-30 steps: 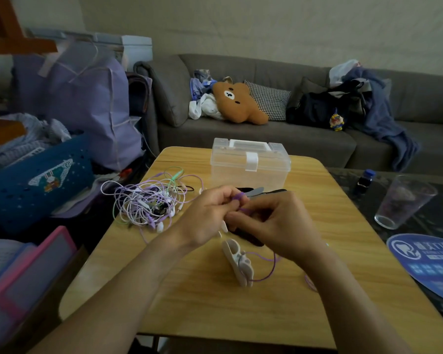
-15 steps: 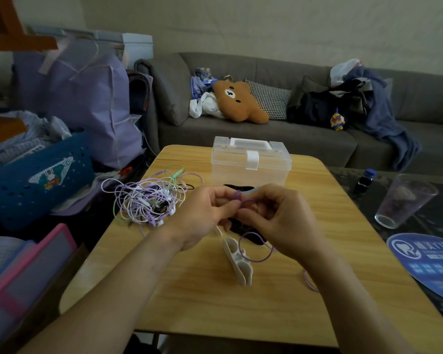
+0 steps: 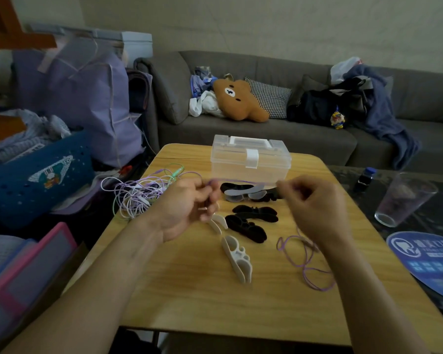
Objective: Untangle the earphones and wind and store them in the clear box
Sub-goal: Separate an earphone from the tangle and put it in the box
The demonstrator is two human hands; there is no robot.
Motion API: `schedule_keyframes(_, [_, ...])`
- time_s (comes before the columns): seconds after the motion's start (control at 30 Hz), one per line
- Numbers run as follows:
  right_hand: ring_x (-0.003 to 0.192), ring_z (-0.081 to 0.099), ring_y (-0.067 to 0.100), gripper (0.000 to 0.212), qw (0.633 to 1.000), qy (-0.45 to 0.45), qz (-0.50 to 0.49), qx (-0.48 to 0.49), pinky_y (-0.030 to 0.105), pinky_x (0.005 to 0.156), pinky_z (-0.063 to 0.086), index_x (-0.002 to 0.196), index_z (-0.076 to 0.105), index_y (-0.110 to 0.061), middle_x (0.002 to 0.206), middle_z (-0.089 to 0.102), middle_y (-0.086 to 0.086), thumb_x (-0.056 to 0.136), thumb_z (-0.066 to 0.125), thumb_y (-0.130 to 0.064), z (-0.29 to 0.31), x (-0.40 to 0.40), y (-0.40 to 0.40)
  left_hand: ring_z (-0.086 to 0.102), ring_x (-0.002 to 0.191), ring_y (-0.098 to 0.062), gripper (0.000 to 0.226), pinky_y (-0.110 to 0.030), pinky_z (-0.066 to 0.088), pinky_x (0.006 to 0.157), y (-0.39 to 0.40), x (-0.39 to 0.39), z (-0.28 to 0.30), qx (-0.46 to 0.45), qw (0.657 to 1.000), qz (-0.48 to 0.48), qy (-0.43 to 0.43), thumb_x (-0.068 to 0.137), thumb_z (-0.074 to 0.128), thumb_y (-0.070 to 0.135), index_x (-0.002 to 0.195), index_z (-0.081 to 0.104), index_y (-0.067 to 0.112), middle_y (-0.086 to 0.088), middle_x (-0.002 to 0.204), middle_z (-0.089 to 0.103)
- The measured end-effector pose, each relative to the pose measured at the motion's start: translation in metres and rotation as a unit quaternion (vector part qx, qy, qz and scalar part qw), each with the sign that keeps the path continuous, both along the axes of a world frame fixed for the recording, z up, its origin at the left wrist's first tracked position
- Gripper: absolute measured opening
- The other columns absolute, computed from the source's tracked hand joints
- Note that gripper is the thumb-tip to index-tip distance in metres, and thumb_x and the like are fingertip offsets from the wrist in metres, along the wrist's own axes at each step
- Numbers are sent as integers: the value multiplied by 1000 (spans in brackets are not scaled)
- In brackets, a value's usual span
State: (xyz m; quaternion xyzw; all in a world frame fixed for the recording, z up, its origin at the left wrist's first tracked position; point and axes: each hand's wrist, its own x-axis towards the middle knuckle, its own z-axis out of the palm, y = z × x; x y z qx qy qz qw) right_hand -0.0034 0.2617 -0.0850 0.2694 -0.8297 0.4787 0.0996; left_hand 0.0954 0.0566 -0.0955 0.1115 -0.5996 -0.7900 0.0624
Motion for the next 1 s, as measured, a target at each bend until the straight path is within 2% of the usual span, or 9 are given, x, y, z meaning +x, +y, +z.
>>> schedule_keyframes(0.1, [60, 54, -1, 11, 989, 1, -49, -140, 13, 54, 46, 86, 67, -24, 74, 64, 1, 95, 65, -30, 1, -2, 1, 51, 56, -10, 21, -17, 37, 45, 14, 3, -9, -239, 966, -59, -77, 105, 39, 1, 98, 58, 8, -3, 72, 55])
schedule_keyframes(0.17, [58, 51, 1, 13, 978, 20, -68, -195, 12, 52, 43, 87, 67, -20, 71, 62, 2, 97, 64, -27, 0, -1, -4, 58, 58, -13, 17, -16, 40, 43, 26, -1, -14, -268, 959, -65, -61, 103, 43, 0, 98, 57, 6, -5, 73, 60])
schedule_keyframes(0.23, [57, 50, 1, 14, 968, 28, -81, -236, 11, 53, 40, 86, 67, -19, 70, 60, 1, 98, 64, -26, 1, -3, -5, 69, 65, -18, 6, -20, 46, 44, 32, -5, -16, -211, 976, -45, -26, 98, 53, -3, 101, 58, -1, -9, 77, 70])
schedule_keyframes(0.33, [58, 49, 1, 14, 963, 26, -94, -250, 11, 54, 41, 83, 66, -26, 71, 61, 1, 97, 65, -28, -2, -9, -1, 75, 72, -22, 17, -21, 51, 47, 28, -4, -16, -121, 992, -27, -13, 88, 65, -4, 104, 60, -7, -19, 88, 75])
schedule_keyframes(0.47, [61, 50, 1, 12, 966, 19, -94, -242, 12, 55, 43, 86, 68, -25, 73, 63, 3, 97, 65, -27, -7, -11, -1, 73, 73, -22, 20, -21, 48, 45, 29, 3, -13, -173, 971, -166, -22, 84, 68, 10, 101, 65, -1, -16, 87, 75])
schedule_keyframes(0.57, [61, 50, 3, 13, 969, -6, -92, -230, 15, 54, 43, 86, 68, -24, 74, 63, 6, 97, 64, -29, -9, -12, -2, 68, 64, -15, 10, -18, 43, 40, 28, 2, -13, -178, 954, -239, -22, 95, 57, 4, 100, 66, 3, -9, 80, 71])
schedule_keyframes(0.73, [54, 46, 9, 24, 982, -59, -103, -146, 23, 51, 40, 75, 68, -21, 64, 58, 1, 96, 66, -33, -16, -17, -5, 56, 50, -9, 11, -14, 33, 34, 22, 6, -10, -72, 942, -326, -24, 99, 50, 7, 97, 61, 3, -7, 73, 61])
schedule_keyframes(0.87, [44, 42, 2, 24, 988, -151, -28, -12, 19, 48, 35, 75, 71, -21, 51, 52, -11, 93, 69, -37, -19, -16, -1, 61, 60, -12, 11, -14, 31, 35, 22, 7, 1, 121, 959, -235, 100, 94, 51, 12, 93, 61, 8, -6, 80, 63])
schedule_keyframes(1.0, [45, 43, 1, 21, 962, -239, 108, 76, 23, 54, 36, 79, 78, -21, 54, 64, -10, 89, 73, -38, -14, -4, -9, 72, 99, -18, 21, -13, 33, 38, 22, 1, 7, 196, 967, -23, 158, 94, 43, 1, 102, 62, 3, -16, 110, 72])
